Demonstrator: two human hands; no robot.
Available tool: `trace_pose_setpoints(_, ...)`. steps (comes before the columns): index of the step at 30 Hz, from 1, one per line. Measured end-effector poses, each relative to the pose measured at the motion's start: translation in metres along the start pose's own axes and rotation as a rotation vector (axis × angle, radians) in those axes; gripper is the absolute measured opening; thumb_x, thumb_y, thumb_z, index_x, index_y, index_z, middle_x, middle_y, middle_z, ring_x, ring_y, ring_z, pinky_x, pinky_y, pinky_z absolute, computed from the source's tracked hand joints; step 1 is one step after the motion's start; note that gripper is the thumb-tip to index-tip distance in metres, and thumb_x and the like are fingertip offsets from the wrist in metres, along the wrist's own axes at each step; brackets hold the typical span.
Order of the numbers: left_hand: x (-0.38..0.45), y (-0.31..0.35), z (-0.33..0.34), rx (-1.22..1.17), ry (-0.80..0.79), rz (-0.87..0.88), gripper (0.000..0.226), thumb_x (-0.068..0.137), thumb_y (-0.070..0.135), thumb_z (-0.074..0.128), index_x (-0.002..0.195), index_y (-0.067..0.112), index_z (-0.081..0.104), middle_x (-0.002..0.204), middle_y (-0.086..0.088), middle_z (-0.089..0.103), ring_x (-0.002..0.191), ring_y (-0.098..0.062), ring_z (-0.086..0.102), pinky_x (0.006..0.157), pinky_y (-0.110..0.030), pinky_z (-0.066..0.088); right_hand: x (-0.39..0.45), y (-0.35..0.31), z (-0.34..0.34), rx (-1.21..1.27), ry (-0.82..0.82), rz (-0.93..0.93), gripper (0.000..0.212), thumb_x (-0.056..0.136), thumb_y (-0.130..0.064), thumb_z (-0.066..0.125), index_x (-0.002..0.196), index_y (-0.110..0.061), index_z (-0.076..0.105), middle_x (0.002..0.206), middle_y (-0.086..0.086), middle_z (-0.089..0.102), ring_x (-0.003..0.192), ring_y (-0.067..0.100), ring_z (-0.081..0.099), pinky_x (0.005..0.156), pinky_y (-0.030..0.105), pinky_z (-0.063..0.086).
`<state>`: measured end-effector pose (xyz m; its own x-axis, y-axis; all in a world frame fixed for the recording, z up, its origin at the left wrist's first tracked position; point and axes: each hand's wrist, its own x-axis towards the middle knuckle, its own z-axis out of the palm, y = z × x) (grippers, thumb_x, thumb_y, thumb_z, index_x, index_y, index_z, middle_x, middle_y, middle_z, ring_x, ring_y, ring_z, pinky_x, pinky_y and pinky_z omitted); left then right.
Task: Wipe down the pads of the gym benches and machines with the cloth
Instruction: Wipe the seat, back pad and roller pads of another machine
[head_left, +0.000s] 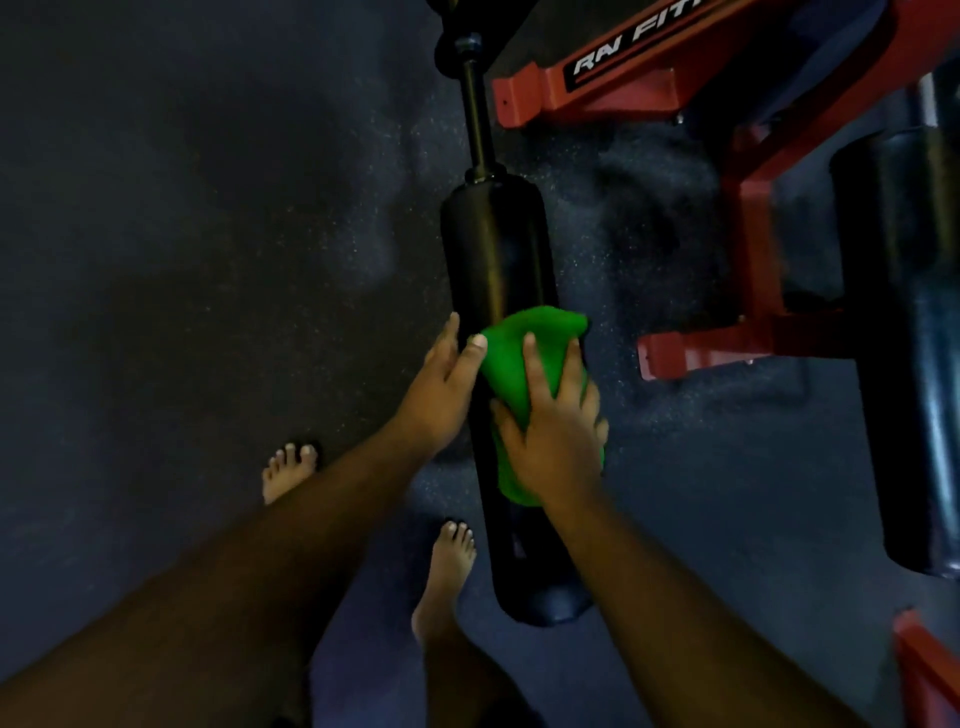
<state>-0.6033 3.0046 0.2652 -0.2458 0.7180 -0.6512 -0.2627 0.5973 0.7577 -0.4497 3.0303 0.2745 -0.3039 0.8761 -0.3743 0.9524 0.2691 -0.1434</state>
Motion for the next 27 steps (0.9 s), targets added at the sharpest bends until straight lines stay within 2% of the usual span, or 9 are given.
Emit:
trace_pose_setpoints(2,-0.005,-0.011,0.007,0.004,0.031,0.011,0.074,0.099,0.056,0.047,0.161,0.023,0.024,0.167,0.0,0.024,0.151,-0.008,0.022,0.122,-0.025,0.016,0.049,-0.019,-0.006,0.013,0.087,-0.042,0.077,0.095,-0.069,0.037,0.156,-0.053,-0.006,0.17,0.008,-0.002,0.144,0.044,0.027,0.101,0.068,0.041)
trace_pose_setpoints(6,-0.011,-0.035,0.014,-0.047,0.099,0.021,0.06,0.107,0.04,0.042,0.161,0.024,0.021,0.166,-0.001,0.022,0.152,-0.012,0.018,0.119,-0.023,0.014,0.112,-0.05,-0.019,0.019,0.118,-0.096,0.07,0.096,-0.064,0.042,0.156,-0.054,0.007,0.17,0.006,0.002,0.139,0.042,0.032,0.098,0.066,0.04)
trace_pose_setpoints(9,-0.026,-0.041,0.017,-0.101,0.108,-0.011,0.061,0.107,0.043,0.042,0.161,0.027,0.02,0.166,-0.001,0.023,0.152,-0.013,0.02,0.122,-0.029,0.017,0.057,-0.02,-0.01,-0.073,0.095,-0.171,0.071,0.096,-0.056,0.047,0.156,-0.055,0.008,0.17,0.002,0.001,0.143,0.042,0.027,0.098,0.065,0.042)
trace_pose_setpoints(12,-0.046,-0.042,0.022,-0.183,0.08,-0.092,0.065,0.103,0.054,0.044,0.16,0.037,0.019,0.167,-0.002,0.024,0.149,-0.017,0.029,0.121,-0.036,0.025,-0.044,0.029,0.013,-0.124,-0.056,-0.207,0.08,0.093,-0.053,0.051,0.157,-0.054,0.003,0.171,0.003,-0.006,0.147,0.045,0.021,0.102,0.068,0.041)
trace_pose_setpoints(15,-0.064,-0.047,0.028,-0.171,0.053,-0.139,0.065,0.103,0.054,0.041,0.161,0.038,0.015,0.168,-0.001,0.02,0.15,-0.019,0.027,0.114,-0.028,0.027,-0.098,0.055,0.025,-0.144,-0.133,-0.243,0.076,0.093,-0.058,0.039,0.158,-0.052,0.002,0.171,0.007,-0.005,0.146,0.05,0.021,0.098,0.07,0.043)
trace_pose_setpoints(18,-0.065,-0.053,0.031,-0.179,0.076,-0.14,0.063,0.105,0.049,0.04,0.161,0.034,0.014,0.168,0.0,0.019,0.151,-0.018,0.025,0.107,-0.023,0.024,-0.046,0.035,0.015,-0.174,-0.077,-0.315,0.075,0.093,-0.056,0.045,0.157,-0.053,0.007,0.171,0.004,-0.007,0.15,0.051,0.009,0.104,0.073,0.036)
trace_pose_setpoints(22,-0.04,-0.055,0.023,-0.124,0.186,-0.081,0.065,0.106,0.046,0.04,0.162,0.029,0.012,0.168,-0.001,0.019,0.153,-0.017,0.02,0.121,-0.026,0.017,0.07,-0.029,-0.01,-0.248,0.004,-0.413,0.067,0.096,-0.052,0.051,0.155,-0.053,0.018,0.17,-0.006,-0.016,0.152,0.046,-0.012,0.113,0.077,0.016)
trace_pose_setpoints(24,-0.028,-0.05,0.019,-0.148,0.202,-0.059,0.064,0.106,0.049,0.04,0.162,0.031,0.014,0.168,-0.001,0.019,0.154,-0.018,0.019,0.126,-0.036,0.016,0.112,-0.054,-0.023,-0.208,0.058,-0.351,0.065,0.096,-0.049,0.054,0.153,-0.053,0.025,0.171,-0.005,-0.01,0.153,0.045,-0.011,0.112,0.079,0.016)
trace_pose_setpoints(27,-0.019,-0.042,0.014,-0.183,0.204,-0.042,0.062,0.106,0.048,0.039,0.161,0.029,0.018,0.167,0.001,0.021,0.153,-0.016,0.019,0.125,-0.035,0.015,0.118,-0.055,-0.024,-0.17,0.101,-0.301,0.065,0.094,-0.059,0.052,0.153,-0.052,0.027,0.171,-0.005,-0.006,0.154,0.044,-0.008,0.108,0.08,0.021)
